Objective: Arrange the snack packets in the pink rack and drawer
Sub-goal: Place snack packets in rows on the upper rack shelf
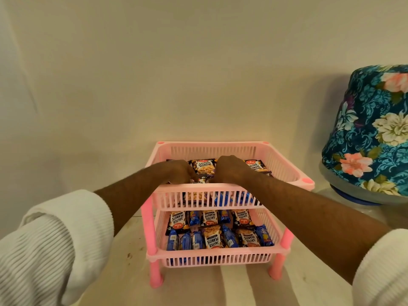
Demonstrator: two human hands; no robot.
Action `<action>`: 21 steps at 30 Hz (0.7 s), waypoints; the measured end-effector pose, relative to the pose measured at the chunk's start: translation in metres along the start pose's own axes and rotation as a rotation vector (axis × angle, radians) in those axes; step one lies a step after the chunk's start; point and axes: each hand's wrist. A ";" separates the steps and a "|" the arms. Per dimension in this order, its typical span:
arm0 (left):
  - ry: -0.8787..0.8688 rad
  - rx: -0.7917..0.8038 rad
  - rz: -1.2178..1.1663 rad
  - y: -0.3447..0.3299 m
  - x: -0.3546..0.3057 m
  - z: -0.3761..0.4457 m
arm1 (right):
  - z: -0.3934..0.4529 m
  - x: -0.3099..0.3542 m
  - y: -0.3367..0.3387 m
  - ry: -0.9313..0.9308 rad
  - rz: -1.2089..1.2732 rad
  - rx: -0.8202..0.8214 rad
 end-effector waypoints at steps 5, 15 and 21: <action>0.015 -0.157 -0.257 0.001 0.007 -0.003 | -0.007 -0.002 0.002 -0.035 0.053 -0.121; -0.092 -0.579 -0.500 -0.011 0.020 -0.062 | -0.067 0.002 0.004 0.014 0.146 -0.533; -0.241 -0.765 -0.634 -0.054 0.017 -0.106 | -0.117 0.012 -0.014 0.136 0.158 -0.675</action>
Point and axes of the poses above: each hand's wrist, its own z-axis towards the middle knuckle, its own y-axis out of the back of the hand, x = y × z, and after that the axes turned 10 degrees about y, right-handed
